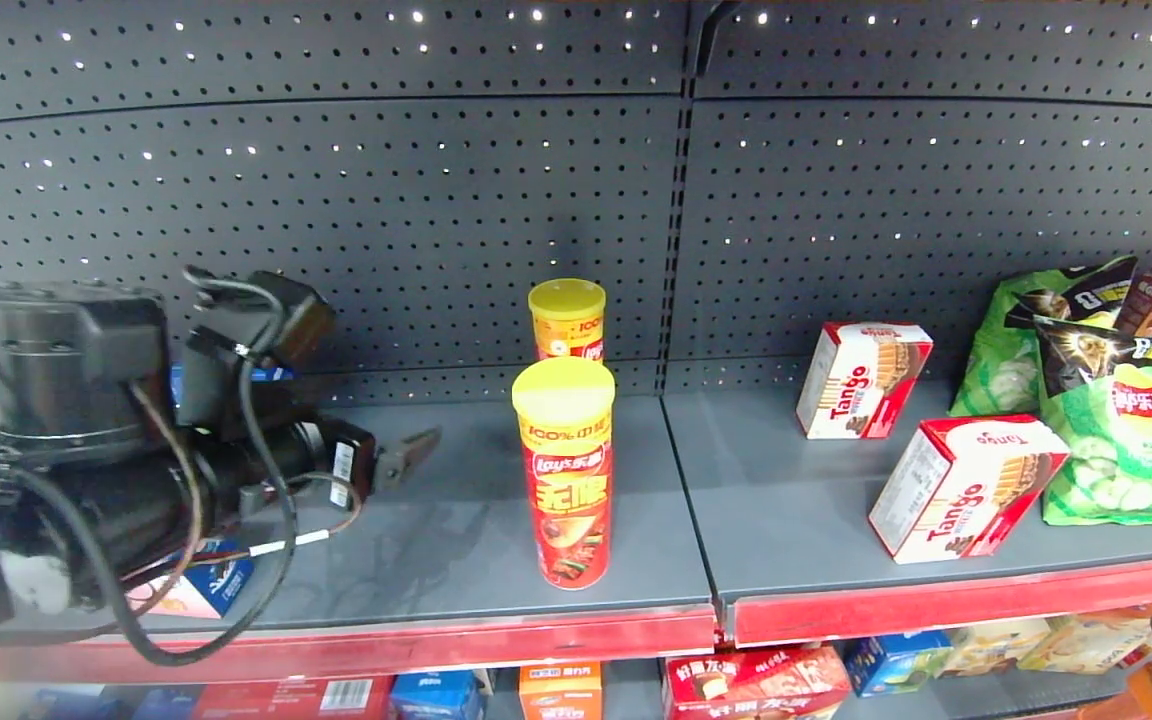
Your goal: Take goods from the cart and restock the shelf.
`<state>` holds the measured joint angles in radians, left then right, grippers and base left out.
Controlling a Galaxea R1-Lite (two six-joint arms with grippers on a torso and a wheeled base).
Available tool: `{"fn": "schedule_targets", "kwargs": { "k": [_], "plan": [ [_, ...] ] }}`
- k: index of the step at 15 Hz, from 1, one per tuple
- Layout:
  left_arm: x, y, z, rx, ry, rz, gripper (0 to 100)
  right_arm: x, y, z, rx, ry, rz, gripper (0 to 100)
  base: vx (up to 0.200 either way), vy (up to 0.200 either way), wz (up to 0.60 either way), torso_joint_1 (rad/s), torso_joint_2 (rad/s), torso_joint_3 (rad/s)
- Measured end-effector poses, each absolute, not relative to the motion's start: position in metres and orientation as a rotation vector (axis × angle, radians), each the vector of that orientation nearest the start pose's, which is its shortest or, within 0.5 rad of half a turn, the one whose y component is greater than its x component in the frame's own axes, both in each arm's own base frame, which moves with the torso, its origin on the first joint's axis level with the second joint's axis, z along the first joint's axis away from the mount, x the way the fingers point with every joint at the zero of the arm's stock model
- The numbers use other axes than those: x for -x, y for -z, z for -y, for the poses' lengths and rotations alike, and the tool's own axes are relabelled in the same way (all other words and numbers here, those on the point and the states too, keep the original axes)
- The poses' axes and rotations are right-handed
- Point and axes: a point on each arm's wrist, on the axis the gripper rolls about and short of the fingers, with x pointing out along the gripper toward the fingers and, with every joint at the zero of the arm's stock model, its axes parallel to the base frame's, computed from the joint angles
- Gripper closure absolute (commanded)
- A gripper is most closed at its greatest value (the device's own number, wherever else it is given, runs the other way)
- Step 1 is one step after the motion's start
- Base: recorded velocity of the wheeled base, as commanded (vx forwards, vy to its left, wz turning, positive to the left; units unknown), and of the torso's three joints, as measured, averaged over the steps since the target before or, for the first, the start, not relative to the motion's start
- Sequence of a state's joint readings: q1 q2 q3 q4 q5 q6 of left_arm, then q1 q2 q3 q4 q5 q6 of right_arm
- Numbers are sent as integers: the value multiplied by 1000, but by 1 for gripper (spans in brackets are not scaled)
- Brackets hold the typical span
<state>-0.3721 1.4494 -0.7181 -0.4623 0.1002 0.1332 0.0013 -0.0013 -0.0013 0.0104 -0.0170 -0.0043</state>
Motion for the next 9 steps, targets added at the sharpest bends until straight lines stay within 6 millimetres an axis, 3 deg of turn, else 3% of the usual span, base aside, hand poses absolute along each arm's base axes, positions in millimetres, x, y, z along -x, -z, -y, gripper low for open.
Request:
{"fn": "schedule_targets", "kwargs": {
  "k": [3,5,9],
  "plan": [
    [-184,-243,56,-131,211,-96,0,23,-75,0,5,16,-8,0,0,0,0,0,0,0],
    [-149,-253,28,-107,99,-12,0,23,-75,0,4,16,-7,0,0,0,0,0,0,0],
    [-60,-235,3,-96,-34,36,0,23,-75,0,6,15,-8,0,0,0,0,0,0,0]
  ]
}}
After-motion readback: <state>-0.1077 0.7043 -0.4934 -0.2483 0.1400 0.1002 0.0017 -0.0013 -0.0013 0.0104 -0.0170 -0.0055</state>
